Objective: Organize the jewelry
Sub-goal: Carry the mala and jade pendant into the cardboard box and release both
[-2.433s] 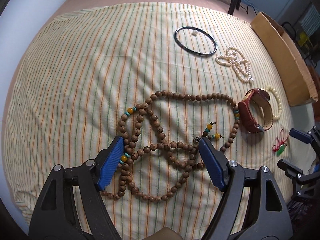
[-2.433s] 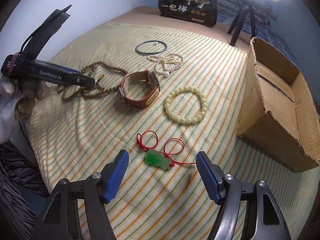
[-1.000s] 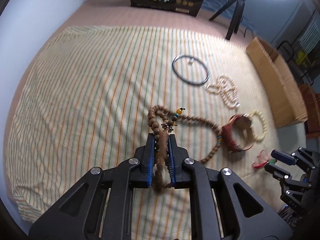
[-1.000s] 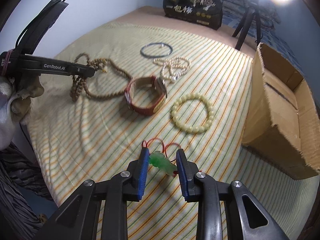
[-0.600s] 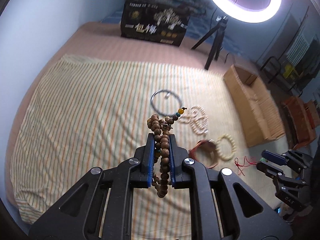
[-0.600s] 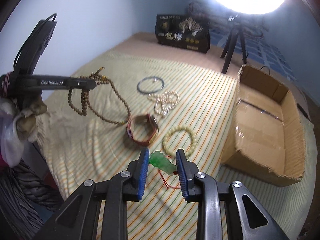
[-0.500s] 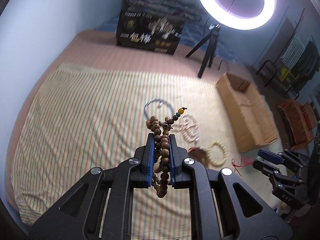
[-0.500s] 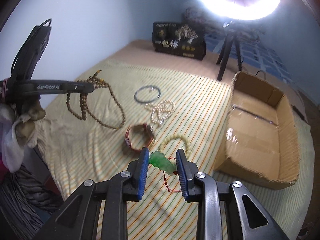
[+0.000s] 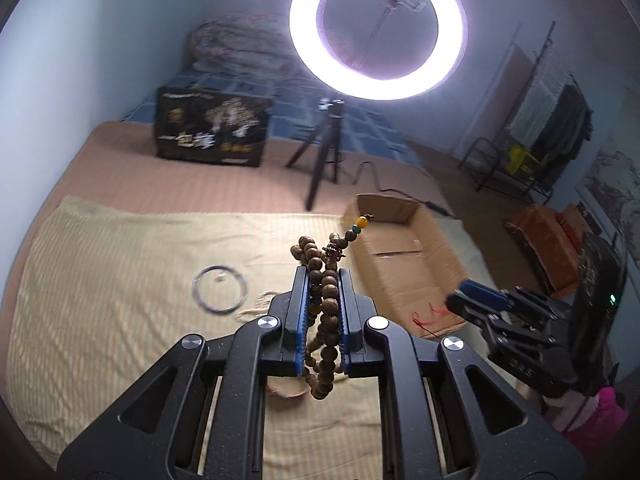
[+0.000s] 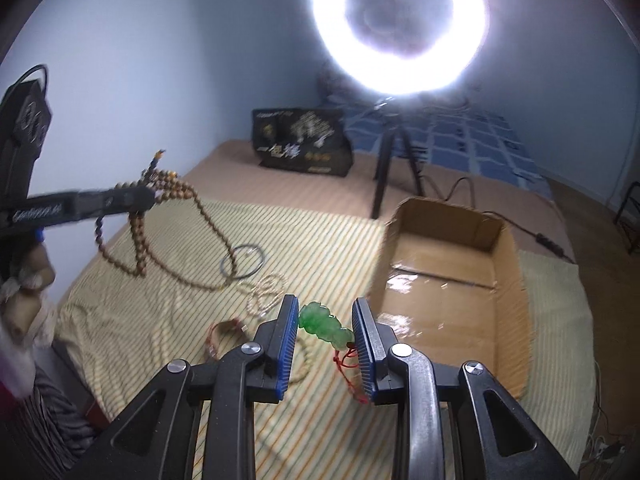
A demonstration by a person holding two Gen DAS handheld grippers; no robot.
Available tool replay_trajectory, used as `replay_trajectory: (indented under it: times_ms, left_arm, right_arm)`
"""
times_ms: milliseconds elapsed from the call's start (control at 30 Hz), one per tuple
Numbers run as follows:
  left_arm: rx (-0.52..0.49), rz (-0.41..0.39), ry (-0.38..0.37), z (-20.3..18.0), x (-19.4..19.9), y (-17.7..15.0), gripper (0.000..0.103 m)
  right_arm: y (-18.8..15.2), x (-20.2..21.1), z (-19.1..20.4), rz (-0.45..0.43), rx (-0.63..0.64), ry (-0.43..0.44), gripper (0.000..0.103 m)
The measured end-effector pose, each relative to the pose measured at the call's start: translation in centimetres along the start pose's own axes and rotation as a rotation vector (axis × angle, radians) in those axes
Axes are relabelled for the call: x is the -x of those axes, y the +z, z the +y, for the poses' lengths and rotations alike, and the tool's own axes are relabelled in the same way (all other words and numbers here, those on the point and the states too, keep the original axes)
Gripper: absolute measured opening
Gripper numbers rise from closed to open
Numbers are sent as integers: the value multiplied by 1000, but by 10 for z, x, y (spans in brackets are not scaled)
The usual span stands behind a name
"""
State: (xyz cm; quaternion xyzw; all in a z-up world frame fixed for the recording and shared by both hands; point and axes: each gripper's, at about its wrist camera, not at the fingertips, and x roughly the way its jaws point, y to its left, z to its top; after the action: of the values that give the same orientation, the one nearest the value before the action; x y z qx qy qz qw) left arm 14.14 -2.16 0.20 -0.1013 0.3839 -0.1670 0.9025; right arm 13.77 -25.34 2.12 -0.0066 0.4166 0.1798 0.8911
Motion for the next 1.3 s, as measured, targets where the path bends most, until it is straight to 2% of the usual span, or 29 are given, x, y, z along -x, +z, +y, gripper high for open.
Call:
replay_trajectory:
  times_ms: [400, 733, 900, 1300]
  left_arm:
    - [-58, 22, -120, -68, -39, 12, 11]
    - [-87, 74, -148, -100, -82, 10, 11]
    - [-79, 93, -183, -109, -102, 10, 11]
    - [-78, 200, -150, -116, -161, -10, 11]
  right_arm:
    - [34, -8, -59, -39, -102, -75, 27]
    - [51, -38, -99, -32, -148, -122, 27]
    - [52, -54, -118, -15, -193, -119, 28]
    - [43, -94, -151, 60, -249, -154, 28]
